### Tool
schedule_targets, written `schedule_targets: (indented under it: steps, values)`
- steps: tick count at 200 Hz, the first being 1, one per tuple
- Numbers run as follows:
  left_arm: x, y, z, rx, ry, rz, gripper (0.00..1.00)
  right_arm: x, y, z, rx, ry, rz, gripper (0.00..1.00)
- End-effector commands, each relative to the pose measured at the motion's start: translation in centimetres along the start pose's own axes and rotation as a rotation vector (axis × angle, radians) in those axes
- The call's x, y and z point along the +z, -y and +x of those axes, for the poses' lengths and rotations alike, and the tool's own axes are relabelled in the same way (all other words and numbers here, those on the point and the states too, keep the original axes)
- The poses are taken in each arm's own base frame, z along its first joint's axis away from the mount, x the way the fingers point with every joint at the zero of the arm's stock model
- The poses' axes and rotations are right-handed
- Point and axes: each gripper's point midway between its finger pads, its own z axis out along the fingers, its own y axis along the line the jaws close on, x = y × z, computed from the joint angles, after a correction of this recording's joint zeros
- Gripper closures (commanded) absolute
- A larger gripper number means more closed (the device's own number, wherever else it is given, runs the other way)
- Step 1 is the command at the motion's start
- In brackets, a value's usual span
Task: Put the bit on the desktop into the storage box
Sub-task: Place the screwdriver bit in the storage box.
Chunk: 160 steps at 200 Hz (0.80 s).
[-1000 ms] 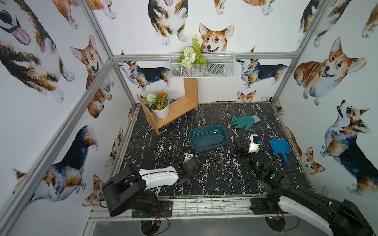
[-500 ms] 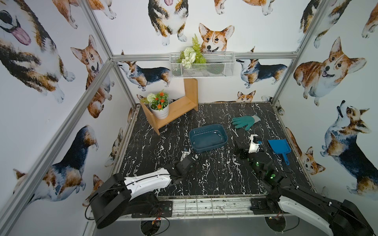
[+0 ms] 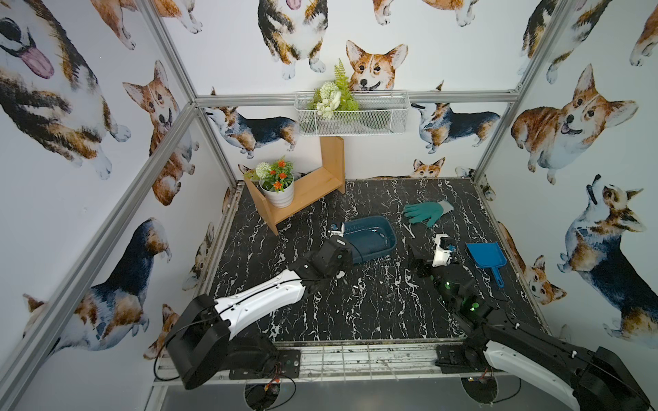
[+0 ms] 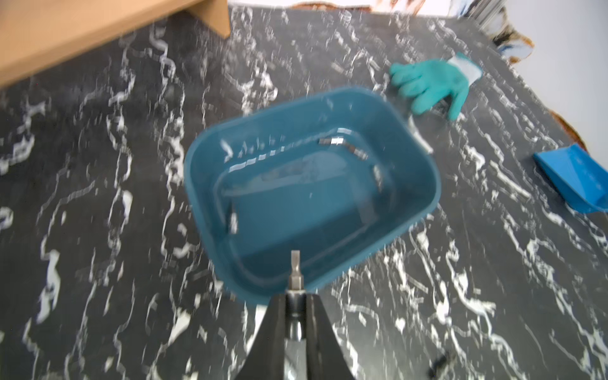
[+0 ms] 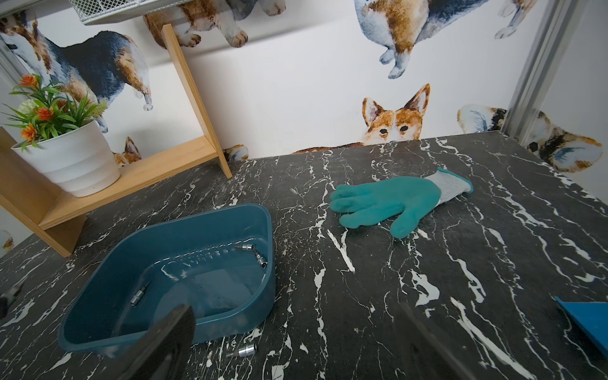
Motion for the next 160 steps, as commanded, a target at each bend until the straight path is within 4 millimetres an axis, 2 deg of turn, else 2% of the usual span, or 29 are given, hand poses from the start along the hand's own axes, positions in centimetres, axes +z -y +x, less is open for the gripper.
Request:
schedule_targets:
  steps: [1,46,57,60,70,80,95,113,129,138,141,160]
  values:
    - [1.7,1.6,-2.0,0.043,0.024,0.064,0.92,0.0,-0.1,-0.9,0.017,0.038,0.001,0.00]
    - [6.5,2.2,-3.4,0.054,-0.007,0.080,0.91,0.0,-0.1,-0.9,0.016,0.038,0.001,0.00]
    - [6.8,2.1,-4.1,0.046,0.005,0.085,0.79,0.0,-0.1,-0.9,0.017,0.039,0.000,0.00]
    - [7.5,1.9,-3.5,0.048,-0.012,0.077,0.76,0.0,-0.1,-0.9,0.016,0.039,0.001,0.00]
    - [8.0,1.9,-3.6,0.042,-0.018,0.084,0.66,-0.1,0.0,-1.0,0.016,0.041,0.001,0.00]
    - [8.2,2.0,-3.7,0.037,-0.020,0.095,0.52,-0.1,-0.1,-0.9,0.014,0.040,0.000,0.00]
    - [8.2,2.2,-4.0,0.035,-0.016,0.106,0.39,-0.1,-0.2,-0.9,0.012,0.038,-0.004,0.00]
    - [8.0,2.1,-4.2,0.033,-0.012,0.112,0.32,0.0,-0.2,-0.9,0.011,0.037,-0.010,0.00]
    - [7.4,1.8,-4.6,0.023,0.001,0.117,0.22,0.0,-0.4,-0.9,0.005,0.034,-0.019,0.00]
    - [7.5,1.4,-4.0,0.018,-0.005,0.113,0.15,0.0,-0.7,-0.9,0.000,0.029,-0.034,0.00]
    - [6.6,1.5,-4.9,0.011,0.022,0.122,0.13,0.0,-0.8,-0.9,-0.002,0.028,-0.040,0.00]
    - [5.4,0.2,-4.9,-0.021,0.050,0.118,0.02,0.0,-1.2,-0.8,-0.006,0.027,-0.059,0.00]
